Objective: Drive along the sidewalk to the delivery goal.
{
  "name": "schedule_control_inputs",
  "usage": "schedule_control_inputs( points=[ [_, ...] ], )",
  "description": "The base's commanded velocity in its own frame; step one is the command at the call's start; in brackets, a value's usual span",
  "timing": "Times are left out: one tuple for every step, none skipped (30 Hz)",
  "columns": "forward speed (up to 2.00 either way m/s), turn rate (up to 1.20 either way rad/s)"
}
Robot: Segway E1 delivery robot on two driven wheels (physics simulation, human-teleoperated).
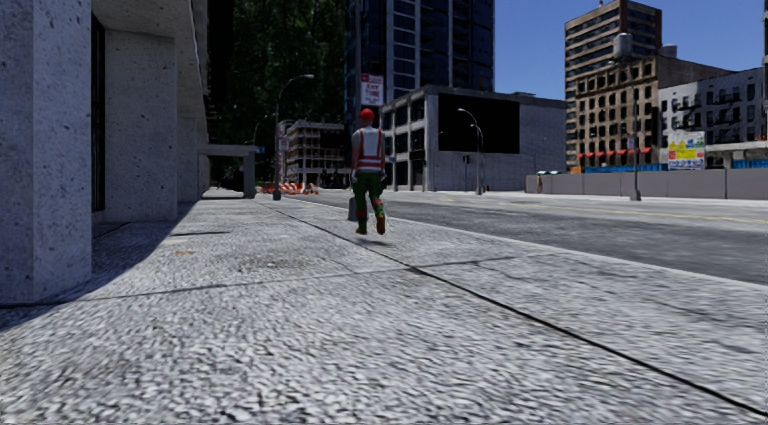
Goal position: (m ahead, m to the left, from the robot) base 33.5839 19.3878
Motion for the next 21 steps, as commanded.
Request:
schedule_control_inputs(
  points=[
    [2.00,0.84],
    [2.00,0.84],
    [2.00,0.84],
    [2.00,0.84],
    [2.00,0.84],
    [2.00,0.84],
    [2.00,0.84],
    [2.00,0.84],
    [2.00,0.84],
    [2.00,0.78],
    [2.00,0.78],
    [2.00,0.62],
    [2.00,0.00],
    [2.00,0.00],
    [2.00,0.00],
    [2.00,0.00],
    [2.00,0.00],
    [2.00,0.00],
    [2.00,0.00],
    [2.00,0.00],
    [2.00,0.00]
  ],
)
